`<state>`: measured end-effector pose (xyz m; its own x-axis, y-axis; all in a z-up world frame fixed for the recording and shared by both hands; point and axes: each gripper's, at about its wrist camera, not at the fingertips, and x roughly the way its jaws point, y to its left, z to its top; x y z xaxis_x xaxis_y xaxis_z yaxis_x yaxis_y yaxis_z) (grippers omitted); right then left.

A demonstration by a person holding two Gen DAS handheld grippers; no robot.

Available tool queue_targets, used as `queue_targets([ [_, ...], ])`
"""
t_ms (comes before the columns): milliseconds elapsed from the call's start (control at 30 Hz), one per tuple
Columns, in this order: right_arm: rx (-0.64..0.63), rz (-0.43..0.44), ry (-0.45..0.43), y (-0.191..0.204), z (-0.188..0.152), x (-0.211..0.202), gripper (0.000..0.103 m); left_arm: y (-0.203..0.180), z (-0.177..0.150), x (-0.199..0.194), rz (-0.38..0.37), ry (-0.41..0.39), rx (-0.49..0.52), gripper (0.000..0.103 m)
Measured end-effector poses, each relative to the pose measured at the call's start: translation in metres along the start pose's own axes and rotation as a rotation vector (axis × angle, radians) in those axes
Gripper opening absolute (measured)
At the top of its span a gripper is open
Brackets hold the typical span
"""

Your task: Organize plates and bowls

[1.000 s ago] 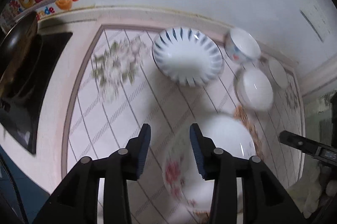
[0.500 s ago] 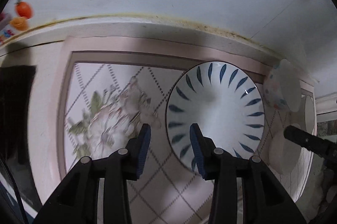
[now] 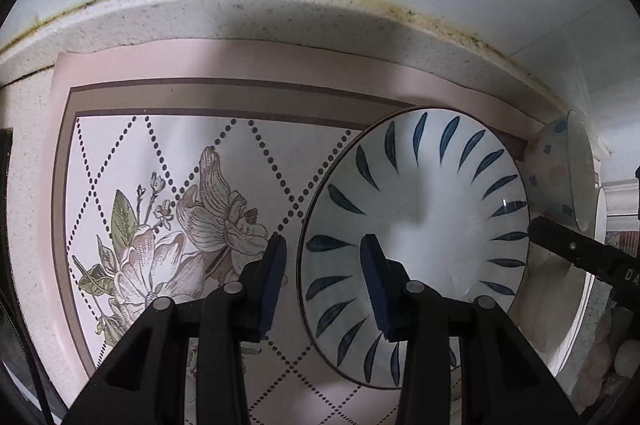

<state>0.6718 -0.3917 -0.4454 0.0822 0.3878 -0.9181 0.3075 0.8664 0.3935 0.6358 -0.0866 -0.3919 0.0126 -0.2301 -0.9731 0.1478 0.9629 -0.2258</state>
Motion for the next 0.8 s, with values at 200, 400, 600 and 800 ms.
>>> queue_targets([
  [200, -0.024, -0.025, 0.019, 0.007, 0.000, 0.008, 0.035, -0.007, 0.001, 0.004, -0.002, -0.006, 0.003, 0.027],
  [400, -0.040, -0.036, 0.027, 0.010, -0.002, 0.023, 0.016, -0.004, 0.004, 0.003, -0.016, -0.012, -0.016, 0.023],
  [600, -0.090, -0.071, -0.006, 0.016, -0.005, 0.025, 0.012, 0.009, 0.002, -0.003, -0.006, -0.030, -0.013, 0.020],
  [800, -0.092, -0.076, -0.008, 0.016, -0.005, 0.024, 0.012, 0.004, -0.006, -0.014, 0.004, -0.039, -0.006, 0.019],
])
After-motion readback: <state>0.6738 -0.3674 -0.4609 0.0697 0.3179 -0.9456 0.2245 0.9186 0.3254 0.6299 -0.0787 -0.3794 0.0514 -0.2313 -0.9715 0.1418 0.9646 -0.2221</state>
